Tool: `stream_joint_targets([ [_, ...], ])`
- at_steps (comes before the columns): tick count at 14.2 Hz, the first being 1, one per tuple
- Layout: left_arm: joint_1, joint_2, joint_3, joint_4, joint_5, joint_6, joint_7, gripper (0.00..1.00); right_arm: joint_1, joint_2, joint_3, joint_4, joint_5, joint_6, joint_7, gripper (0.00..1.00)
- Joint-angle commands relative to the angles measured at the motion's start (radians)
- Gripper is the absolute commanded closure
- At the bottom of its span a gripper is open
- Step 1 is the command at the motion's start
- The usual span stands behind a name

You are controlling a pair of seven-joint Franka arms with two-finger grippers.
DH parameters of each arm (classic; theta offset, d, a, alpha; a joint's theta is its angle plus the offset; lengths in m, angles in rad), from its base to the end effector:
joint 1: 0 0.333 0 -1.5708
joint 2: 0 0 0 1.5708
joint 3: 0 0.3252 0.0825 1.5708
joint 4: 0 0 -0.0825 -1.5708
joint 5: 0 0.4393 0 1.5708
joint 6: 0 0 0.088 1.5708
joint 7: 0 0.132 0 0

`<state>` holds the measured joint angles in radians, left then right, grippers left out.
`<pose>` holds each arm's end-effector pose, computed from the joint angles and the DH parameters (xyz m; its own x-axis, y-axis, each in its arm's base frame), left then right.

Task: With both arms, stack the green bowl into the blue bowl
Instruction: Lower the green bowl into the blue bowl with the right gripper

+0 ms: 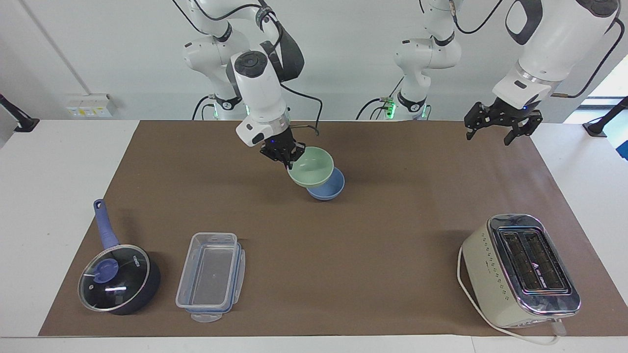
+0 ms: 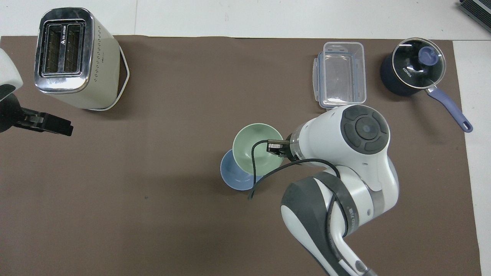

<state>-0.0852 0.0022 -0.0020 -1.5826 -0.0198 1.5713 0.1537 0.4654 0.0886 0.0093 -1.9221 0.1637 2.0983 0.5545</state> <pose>0.6073 -0.0557 0.6012 0.9711 -0.2385 -0.0103 -0.2383 -0.9710 0.0216 0.5669 0.3040 0.4143 0.9879 -0.1548 -0.0089 -0.1541 -0.9735 -0.1689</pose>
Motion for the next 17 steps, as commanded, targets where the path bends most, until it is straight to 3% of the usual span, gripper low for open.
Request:
stream_joint_targets([
  [1,0.016,-0.005,-0.009,0.01,-0.011,-0.02,0.007,0.0,0.038,0.034,-0.002,-0.015,-0.027,0.072,0.05,1.0],
  [7,0.016,-0.005,-0.009,0.01,-0.011,-0.02,0.007,0.0,0.075,0.028,0.0,-0.132,-0.027,0.184,0.036,1.0],
  [17,0.016,-0.005,-0.009,0.01,-0.011,-0.02,0.007,0.0,0.084,0.054,0.0,-0.176,-0.027,0.273,0.024,1.0],
])
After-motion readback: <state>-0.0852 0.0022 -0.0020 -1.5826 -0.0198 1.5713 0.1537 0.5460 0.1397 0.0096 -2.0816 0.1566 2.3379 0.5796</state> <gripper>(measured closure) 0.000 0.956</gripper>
